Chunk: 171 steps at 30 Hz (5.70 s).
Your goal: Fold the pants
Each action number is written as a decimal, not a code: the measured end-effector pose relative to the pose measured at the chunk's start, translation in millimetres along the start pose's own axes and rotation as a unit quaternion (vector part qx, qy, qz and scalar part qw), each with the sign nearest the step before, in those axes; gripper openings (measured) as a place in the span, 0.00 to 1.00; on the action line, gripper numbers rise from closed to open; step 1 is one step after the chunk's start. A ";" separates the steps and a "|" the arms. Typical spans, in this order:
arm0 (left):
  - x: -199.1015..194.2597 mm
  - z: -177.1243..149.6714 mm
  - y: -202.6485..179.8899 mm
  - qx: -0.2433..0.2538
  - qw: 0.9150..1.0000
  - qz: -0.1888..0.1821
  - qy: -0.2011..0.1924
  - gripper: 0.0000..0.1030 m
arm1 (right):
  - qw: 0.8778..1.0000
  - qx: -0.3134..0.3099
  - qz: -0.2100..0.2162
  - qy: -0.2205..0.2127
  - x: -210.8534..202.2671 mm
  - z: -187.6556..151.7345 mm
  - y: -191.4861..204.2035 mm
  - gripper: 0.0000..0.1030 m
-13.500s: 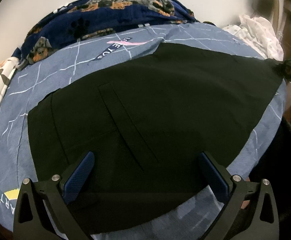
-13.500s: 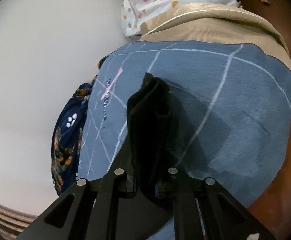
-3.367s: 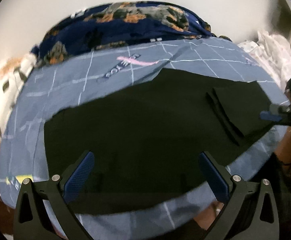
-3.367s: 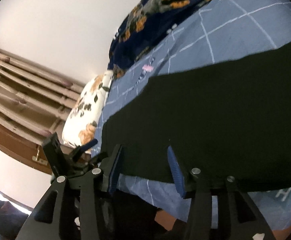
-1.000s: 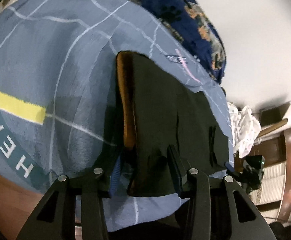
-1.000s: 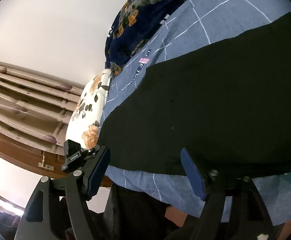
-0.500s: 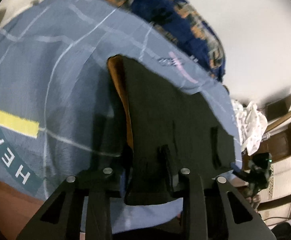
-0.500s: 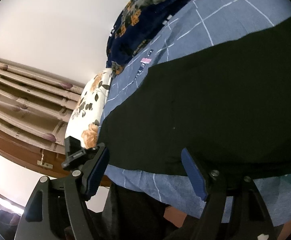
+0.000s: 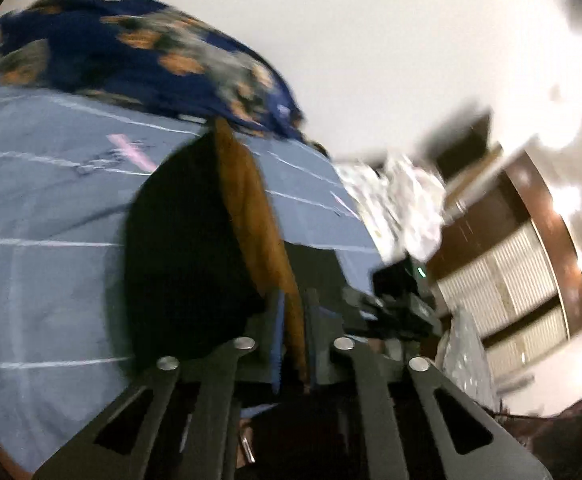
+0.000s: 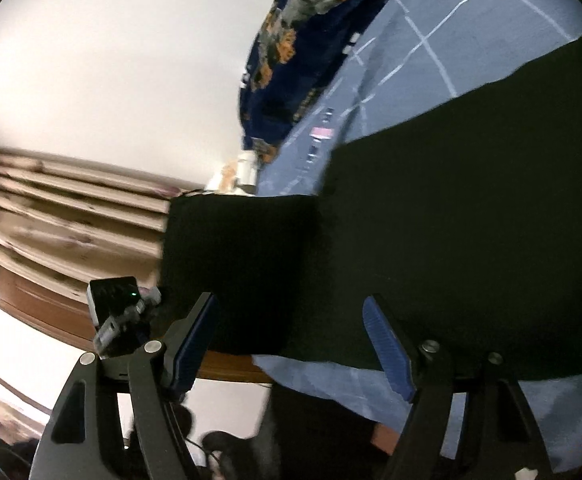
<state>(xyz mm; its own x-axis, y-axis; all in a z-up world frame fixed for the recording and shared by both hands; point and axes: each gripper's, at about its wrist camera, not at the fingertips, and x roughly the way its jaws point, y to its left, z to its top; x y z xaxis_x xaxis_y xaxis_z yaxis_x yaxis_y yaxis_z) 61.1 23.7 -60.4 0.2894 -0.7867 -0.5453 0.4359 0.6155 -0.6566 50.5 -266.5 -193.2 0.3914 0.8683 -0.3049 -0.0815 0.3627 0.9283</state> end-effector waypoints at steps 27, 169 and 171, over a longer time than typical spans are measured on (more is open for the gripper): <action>52.5 -62.9 80.1 -0.035 0.993 0.089 0.074 0.15 | 0.994 0.005 -0.105 0.026 31.9 18.5 -24.3 0.77; 159.5 -43.0 25.2 -0.013 0.987 0.082 0.139 0.62 | 0.958 0.167 -0.177 -0.152 -192.3 -20.4 -112.7 0.16; 162.3 -44.8 27.0 -0.018 0.986 0.081 0.142 0.62 | 0.959 0.175 -0.158 -0.157 -194.5 -21.4 -118.1 0.17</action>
<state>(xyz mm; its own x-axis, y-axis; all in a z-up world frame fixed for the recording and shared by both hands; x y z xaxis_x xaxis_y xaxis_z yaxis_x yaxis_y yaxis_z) 81.7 -85.2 -190.0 0.0997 -0.6354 -0.7658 0.3722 0.7375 -0.5635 -35.6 -471.0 -248.2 0.6079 0.5688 -0.5541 0.3774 0.4070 0.8318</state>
